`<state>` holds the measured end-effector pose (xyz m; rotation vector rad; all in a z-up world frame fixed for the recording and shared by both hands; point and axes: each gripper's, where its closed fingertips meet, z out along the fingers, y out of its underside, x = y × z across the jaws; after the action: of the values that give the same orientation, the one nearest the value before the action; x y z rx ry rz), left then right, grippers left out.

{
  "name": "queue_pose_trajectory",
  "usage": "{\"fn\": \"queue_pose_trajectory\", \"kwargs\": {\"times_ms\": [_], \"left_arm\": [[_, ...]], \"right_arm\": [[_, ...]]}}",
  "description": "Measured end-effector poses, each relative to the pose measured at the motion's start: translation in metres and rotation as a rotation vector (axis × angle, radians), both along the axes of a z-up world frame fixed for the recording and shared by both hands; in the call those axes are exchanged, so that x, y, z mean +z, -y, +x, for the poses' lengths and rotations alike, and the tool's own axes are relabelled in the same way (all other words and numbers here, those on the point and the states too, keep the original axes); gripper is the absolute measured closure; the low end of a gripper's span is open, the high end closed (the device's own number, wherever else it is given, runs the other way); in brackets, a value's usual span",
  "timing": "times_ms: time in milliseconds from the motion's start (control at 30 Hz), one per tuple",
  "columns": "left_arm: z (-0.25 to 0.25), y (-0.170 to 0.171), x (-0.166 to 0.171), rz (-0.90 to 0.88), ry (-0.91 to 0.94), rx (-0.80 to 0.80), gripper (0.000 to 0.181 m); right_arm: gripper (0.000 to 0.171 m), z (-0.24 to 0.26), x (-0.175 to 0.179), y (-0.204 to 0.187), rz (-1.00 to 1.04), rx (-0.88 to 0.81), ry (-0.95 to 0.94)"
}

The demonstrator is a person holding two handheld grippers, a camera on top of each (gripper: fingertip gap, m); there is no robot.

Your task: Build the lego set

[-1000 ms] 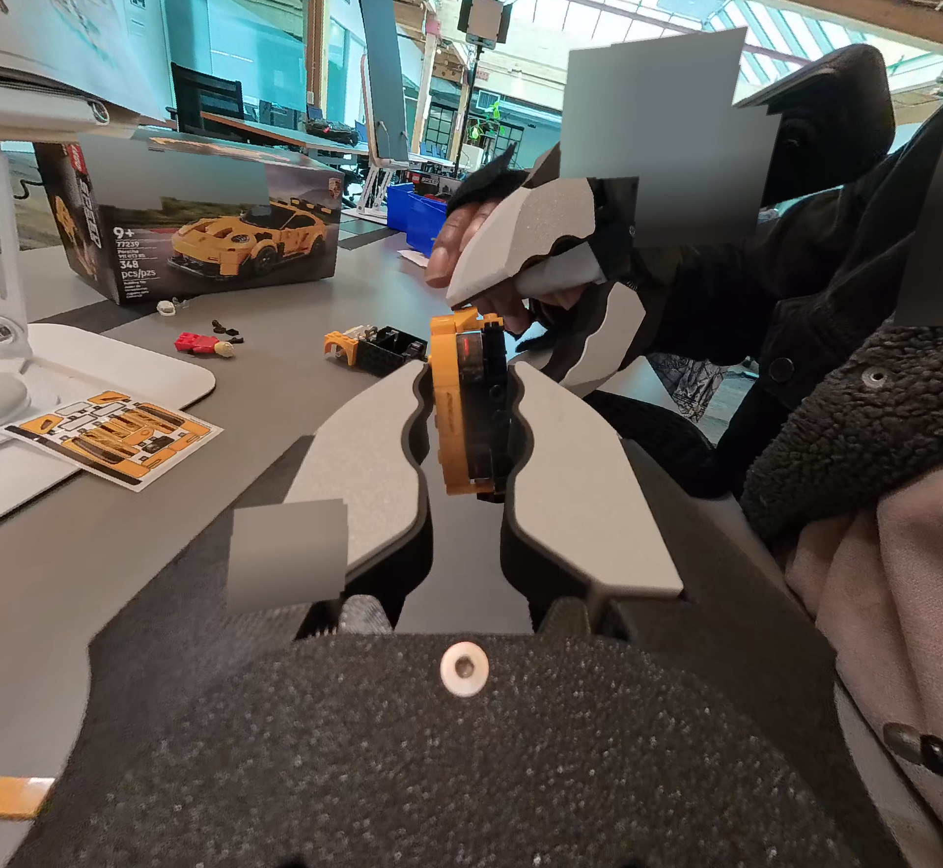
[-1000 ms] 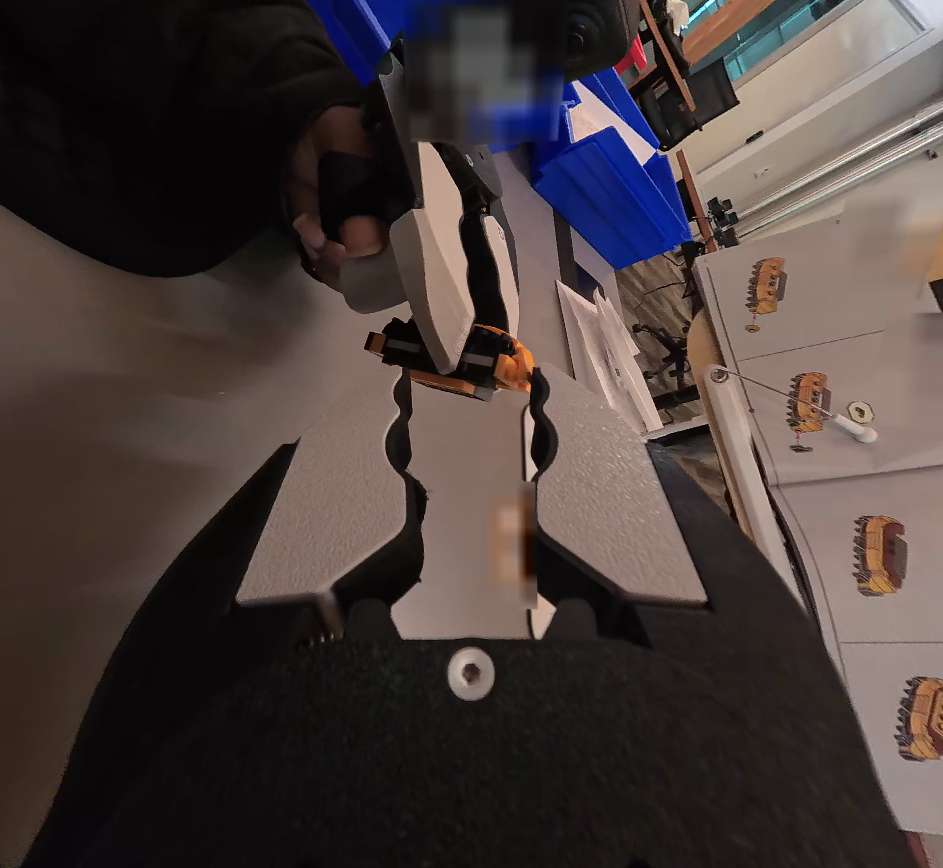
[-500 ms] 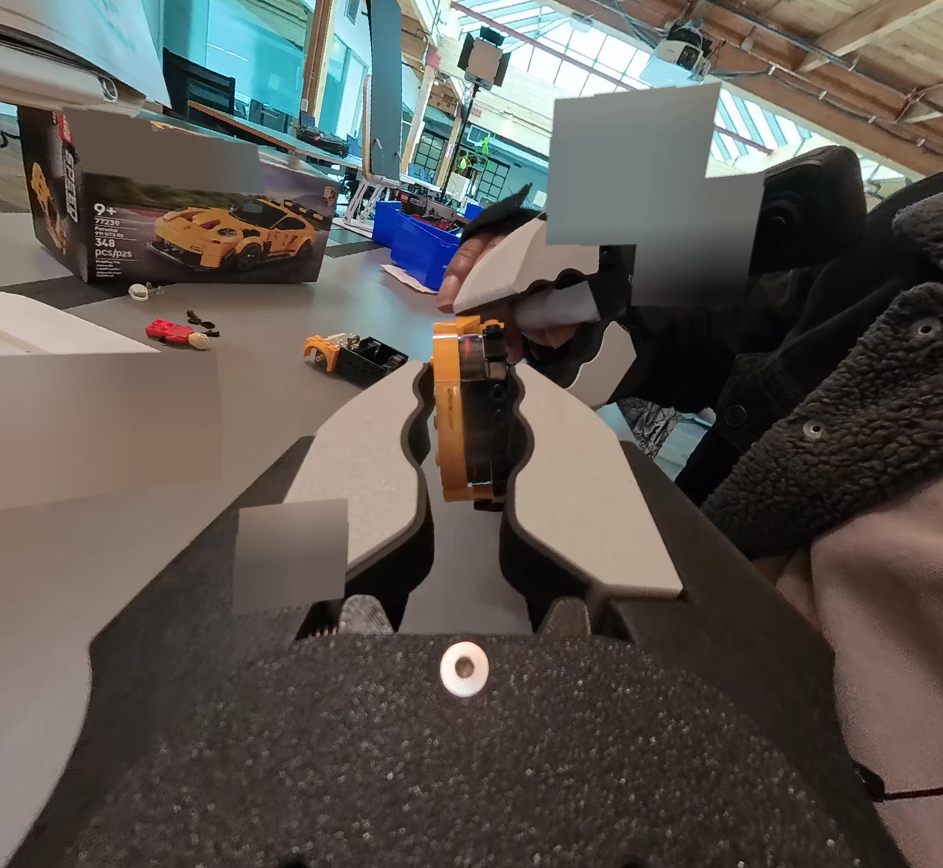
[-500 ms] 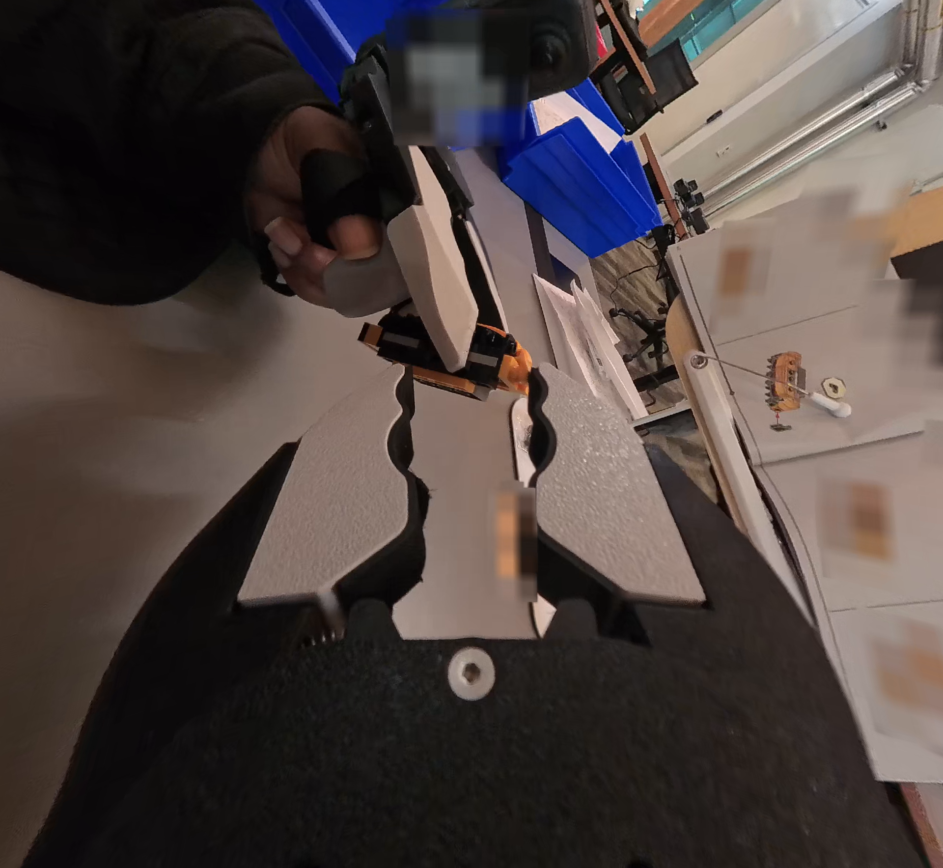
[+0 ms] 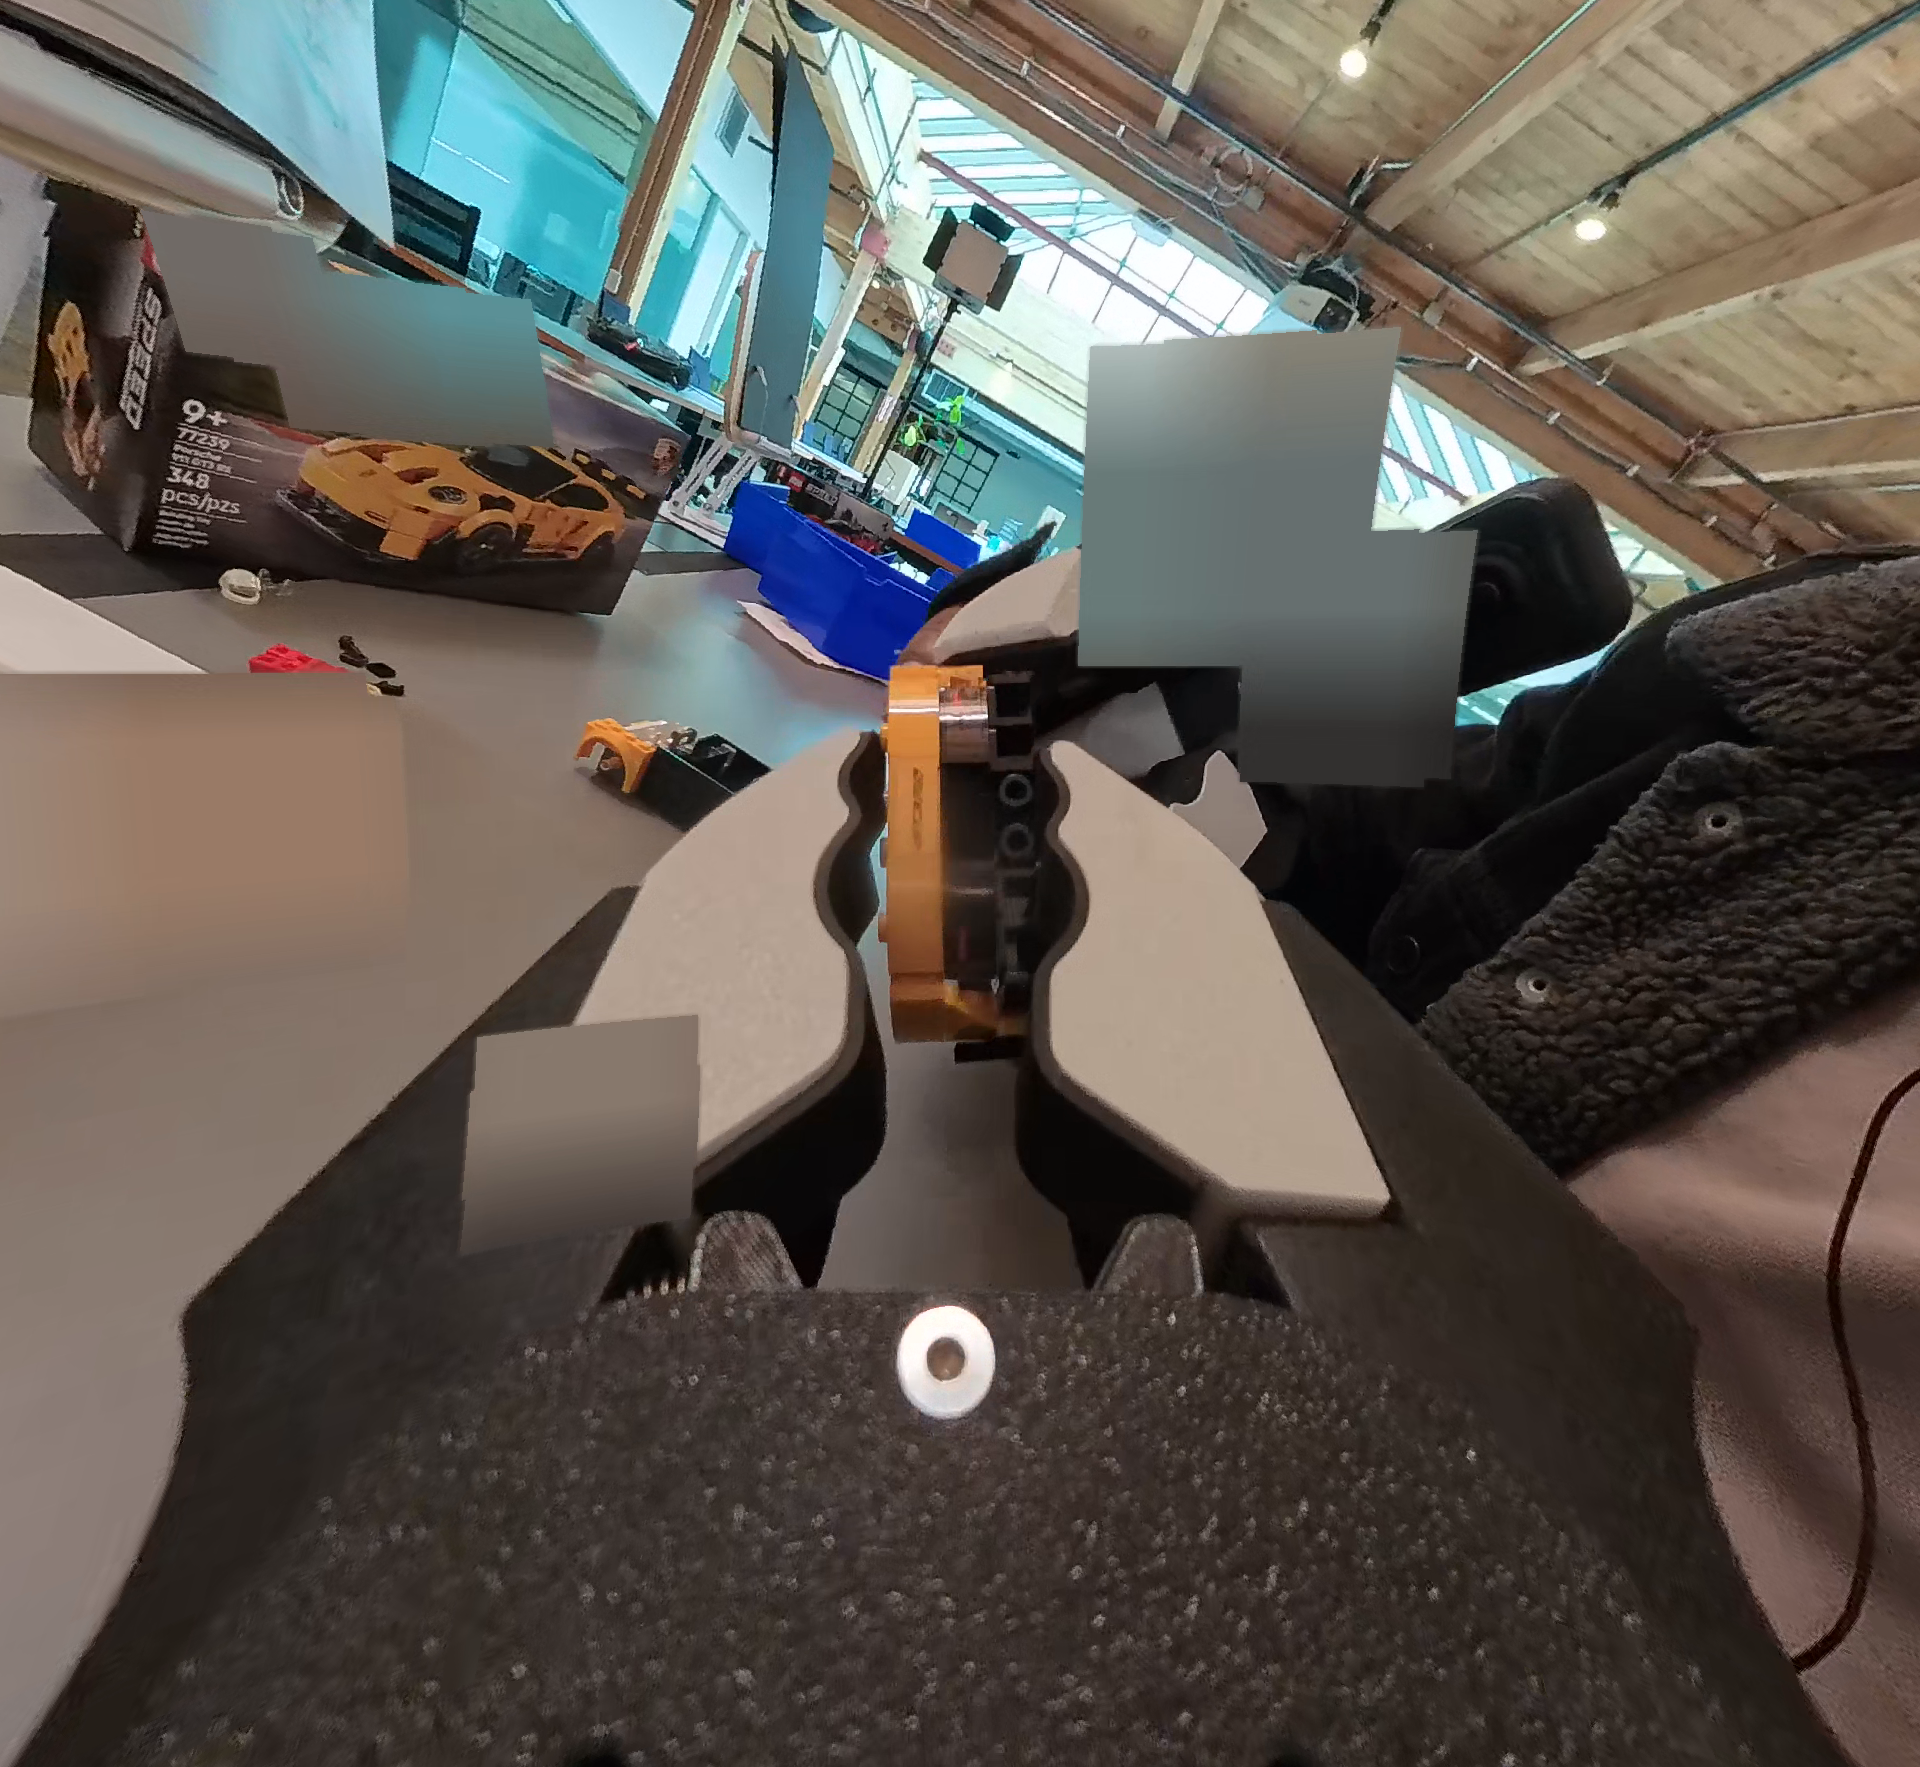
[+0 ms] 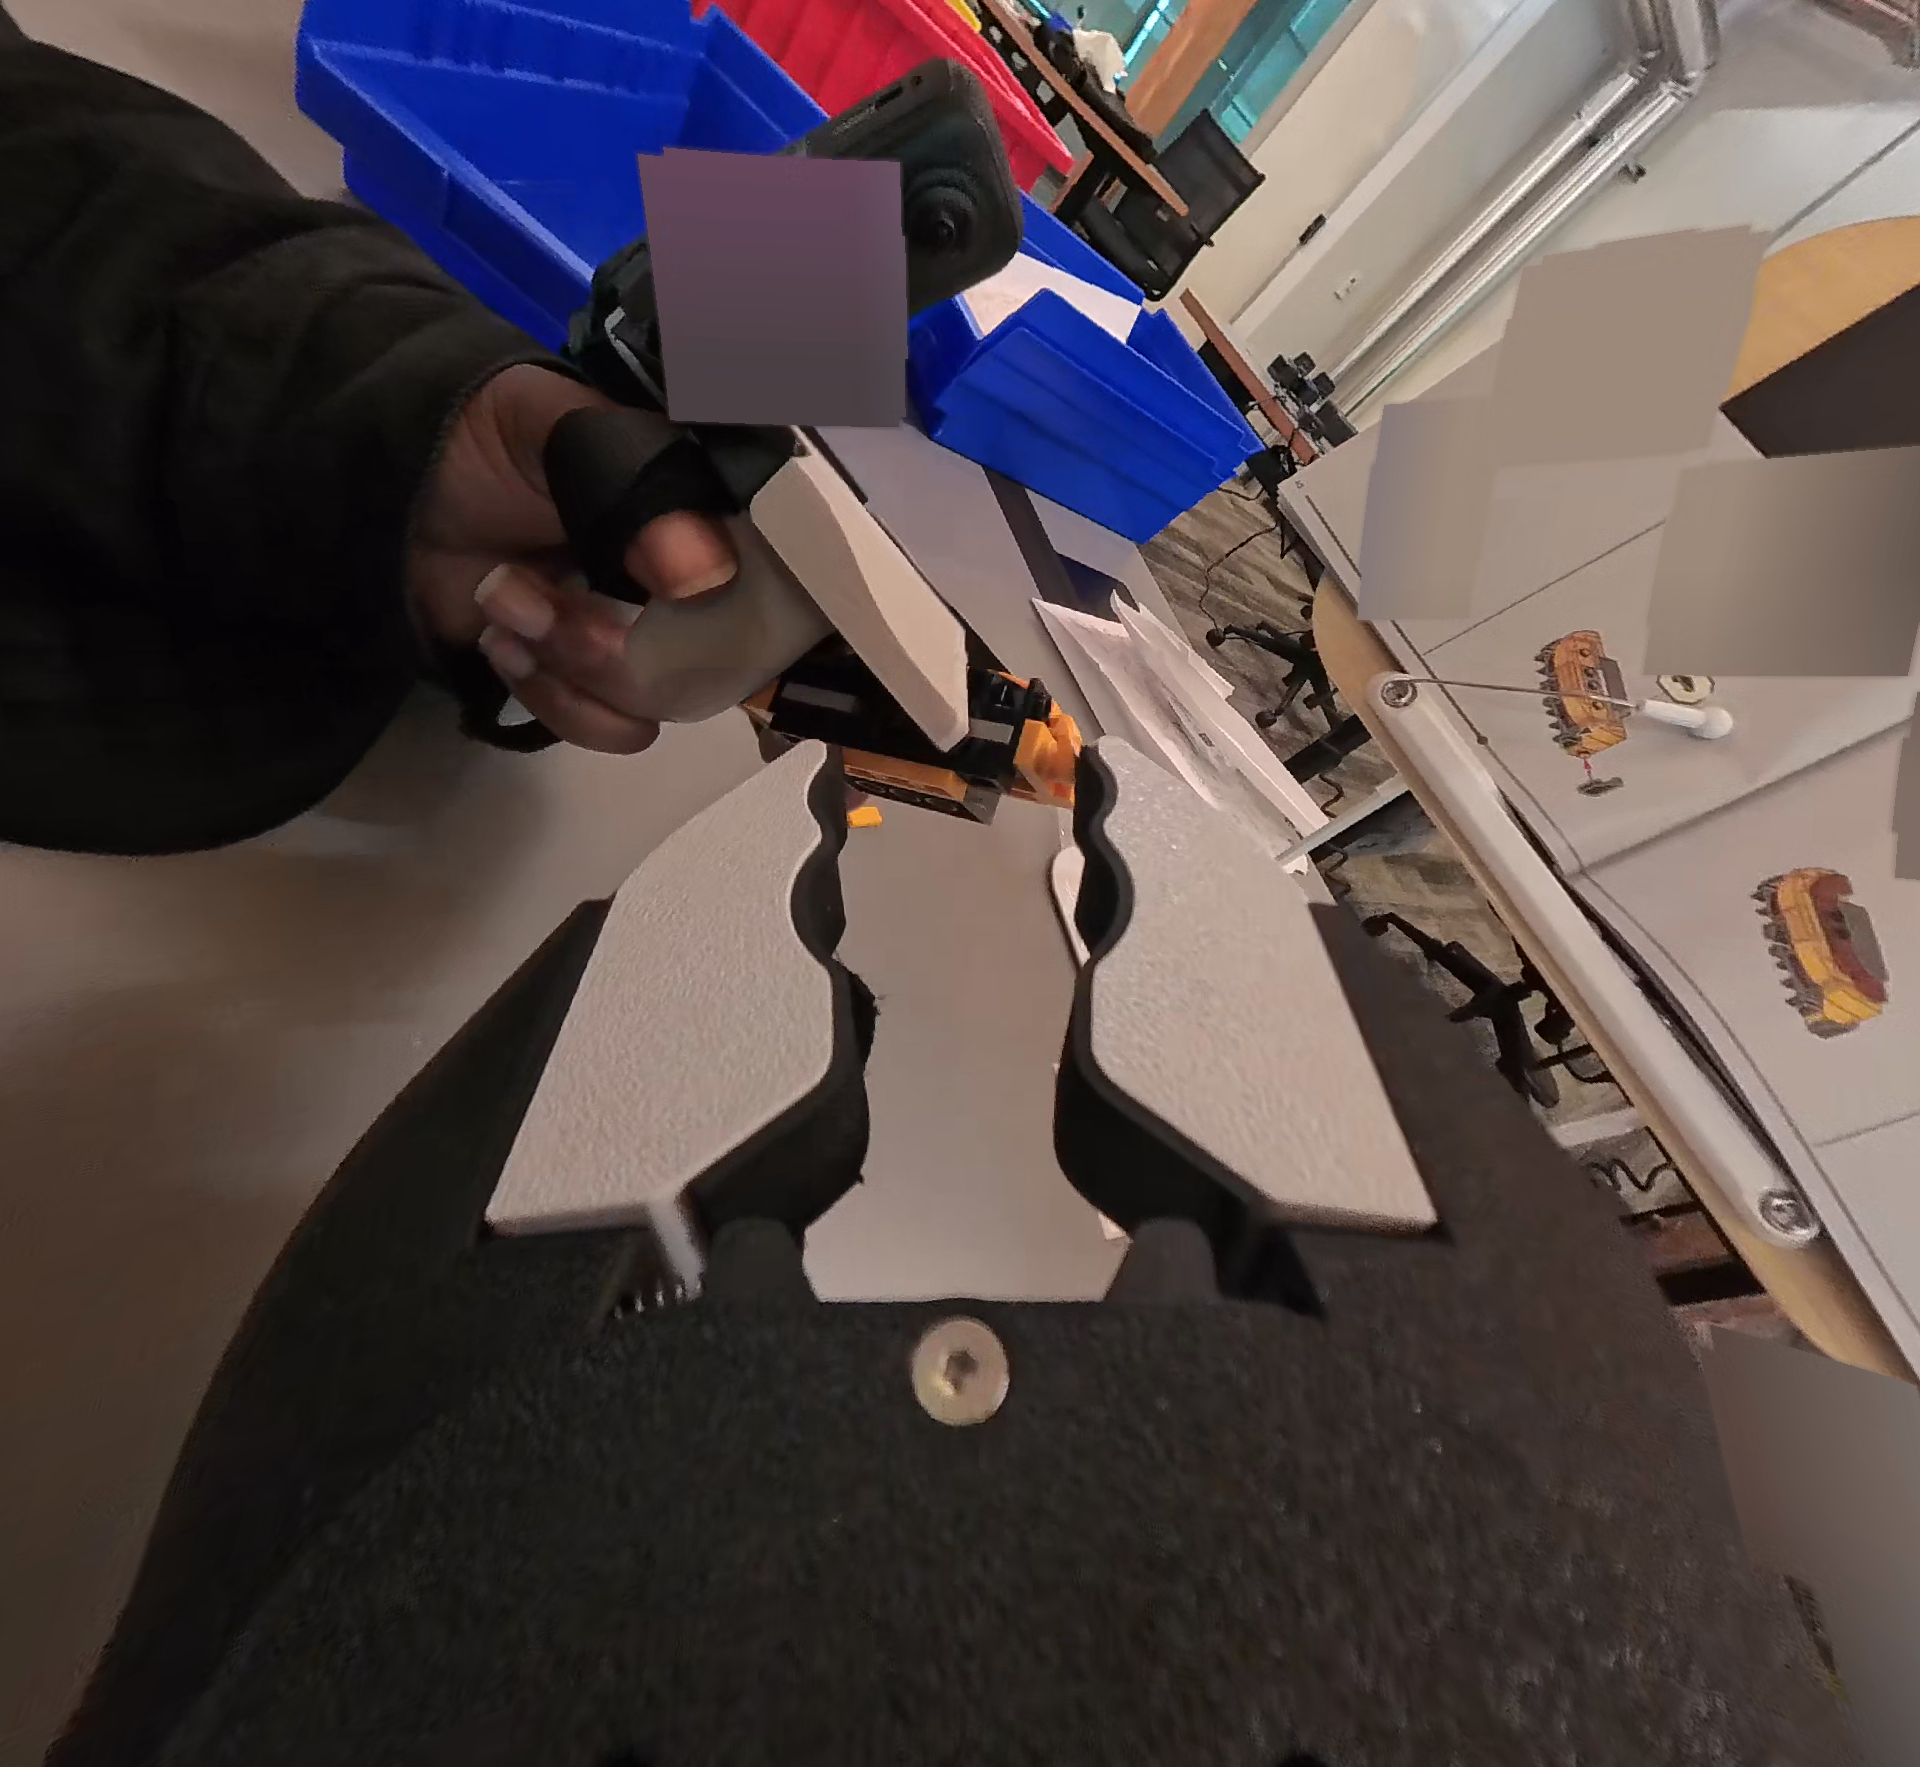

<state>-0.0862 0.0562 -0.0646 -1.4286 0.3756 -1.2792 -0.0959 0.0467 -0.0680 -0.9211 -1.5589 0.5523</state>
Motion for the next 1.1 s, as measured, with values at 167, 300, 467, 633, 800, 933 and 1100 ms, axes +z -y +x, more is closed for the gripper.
{"fn": "queue_pose_trajectory", "kwargs": {"times_ms": [167, 300, 467, 633, 800, 933, 1100], "left_arm": [[-0.003, -0.001, 0.001, -0.006, 0.018, 0.007, 0.155], [-0.004, -0.002, 0.001, -0.011, 0.027, 0.009, 0.154], [-0.005, -0.002, 0.002, -0.013, 0.036, 0.014, 0.154], [-0.007, -0.002, 0.004, -0.015, 0.062, 0.022, 0.153], [-0.009, -0.003, 0.007, -0.015, 0.092, 0.019, 0.154], [-0.014, -0.002, 0.014, 0.0, 0.143, 0.015, 0.154], [-0.016, -0.001, 0.017, -0.004, 0.177, 0.008, 0.155]], "right_arm": [[0.129, -0.002, 0.001, -0.001, -0.032, -0.022, -0.034], [0.13, -0.003, 0.001, -0.002, -0.05, -0.033, -0.05], [0.132, -0.003, 0.002, -0.003, -0.078, -0.045, -0.072], [0.133, -0.005, 0.004, -0.003, -0.101, -0.058, -0.092], [0.133, -0.007, 0.007, -0.003, -0.13, -0.063, -0.133], [0.133, -0.009, 0.014, -0.002, -0.095, -0.061, -0.155], [0.133, -0.01, 0.017, -0.001, -0.053, -0.052, -0.161]]}}
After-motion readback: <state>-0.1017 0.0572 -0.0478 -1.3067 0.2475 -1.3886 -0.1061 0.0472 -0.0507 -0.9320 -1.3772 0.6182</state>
